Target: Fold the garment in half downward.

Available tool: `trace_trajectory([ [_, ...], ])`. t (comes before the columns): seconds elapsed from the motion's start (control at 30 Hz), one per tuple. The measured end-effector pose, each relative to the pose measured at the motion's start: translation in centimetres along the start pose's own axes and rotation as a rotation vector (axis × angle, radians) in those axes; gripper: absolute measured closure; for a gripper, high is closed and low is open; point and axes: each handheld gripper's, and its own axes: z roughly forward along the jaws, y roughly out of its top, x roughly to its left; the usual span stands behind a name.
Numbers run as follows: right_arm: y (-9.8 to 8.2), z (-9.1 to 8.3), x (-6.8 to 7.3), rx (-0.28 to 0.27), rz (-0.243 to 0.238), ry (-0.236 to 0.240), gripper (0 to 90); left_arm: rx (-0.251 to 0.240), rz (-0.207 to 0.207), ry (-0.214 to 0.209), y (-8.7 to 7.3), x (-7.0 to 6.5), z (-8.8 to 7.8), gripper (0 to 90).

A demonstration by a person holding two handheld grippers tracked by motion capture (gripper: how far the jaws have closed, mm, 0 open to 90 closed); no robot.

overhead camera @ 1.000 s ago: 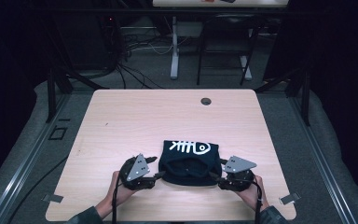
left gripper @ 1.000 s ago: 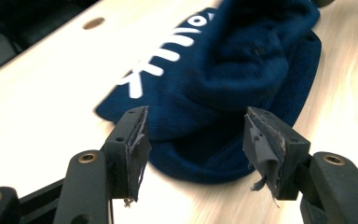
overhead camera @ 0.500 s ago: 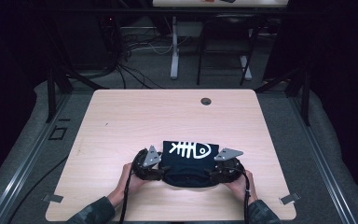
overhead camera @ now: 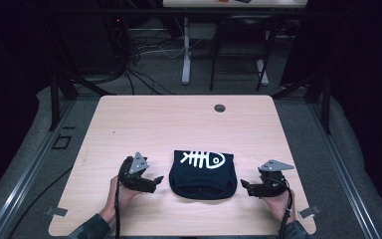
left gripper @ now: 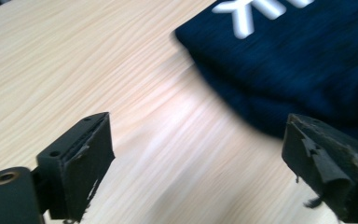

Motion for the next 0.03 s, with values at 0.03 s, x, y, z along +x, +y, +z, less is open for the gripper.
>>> trace_trajectory([
  [0.03,-0.24,-0.09,-0.25,0.000,0.008,-0.010,14.2,0.011,0.000,0.016,-0.25,0.33,-0.12,8.2],
])
